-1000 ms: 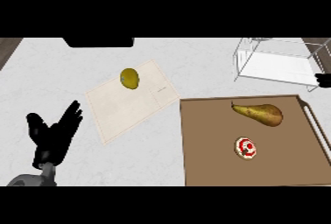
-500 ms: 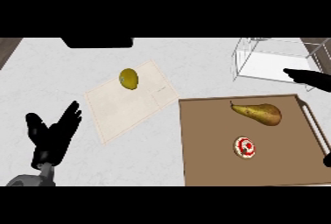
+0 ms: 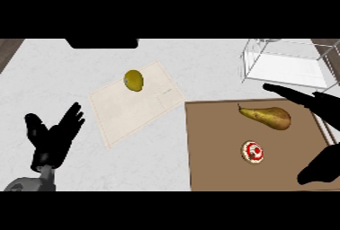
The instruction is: Pick the cupcake from the tray and place it in the tiered shelf
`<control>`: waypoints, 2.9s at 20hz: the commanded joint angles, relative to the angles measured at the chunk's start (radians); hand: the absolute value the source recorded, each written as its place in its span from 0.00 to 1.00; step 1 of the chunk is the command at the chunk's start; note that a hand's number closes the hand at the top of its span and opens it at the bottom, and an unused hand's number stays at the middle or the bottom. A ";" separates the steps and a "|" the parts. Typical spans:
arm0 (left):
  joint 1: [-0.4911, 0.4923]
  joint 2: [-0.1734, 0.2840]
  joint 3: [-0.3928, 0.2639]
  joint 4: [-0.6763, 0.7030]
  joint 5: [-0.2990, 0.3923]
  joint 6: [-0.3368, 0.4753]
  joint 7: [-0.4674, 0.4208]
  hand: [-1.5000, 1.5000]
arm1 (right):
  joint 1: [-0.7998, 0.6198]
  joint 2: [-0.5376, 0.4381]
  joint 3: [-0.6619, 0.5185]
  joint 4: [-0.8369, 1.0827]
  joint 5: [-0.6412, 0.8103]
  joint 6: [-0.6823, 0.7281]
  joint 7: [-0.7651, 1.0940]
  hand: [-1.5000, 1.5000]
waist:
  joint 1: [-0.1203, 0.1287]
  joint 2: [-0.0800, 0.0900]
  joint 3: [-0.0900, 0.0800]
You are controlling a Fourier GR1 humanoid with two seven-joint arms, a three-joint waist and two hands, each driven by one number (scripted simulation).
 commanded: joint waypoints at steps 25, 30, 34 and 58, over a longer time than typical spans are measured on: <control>0.040 -0.048 0.072 0.074 -0.050 -0.086 -0.007 0.50 | 0.126 0.273 0.113 -0.028 0.527 -0.025 0.112 0.00 | 0.004 0.010 -0.009; -0.007 -0.062 0.089 0.074 -0.072 -0.075 0.014 0.50 | 0.129 0.324 0.120 0.015 0.628 -0.027 0.098 0.00 | 0.001 0.010 -0.009; -0.055 -0.098 0.064 0.079 -0.103 -0.047 0.069 0.50 | 0.139 0.353 0.102 0.001 0.658 -0.025 0.070 0.00 | -0.004 0.009 -0.008; -0.008 -0.100 0.127 0.032 -0.130 -0.099 0.070 0.50 | 0.191 0.431 0.118 0.237 0.821 -0.048 -0.367 1.00 | -0.002 0.009 -0.008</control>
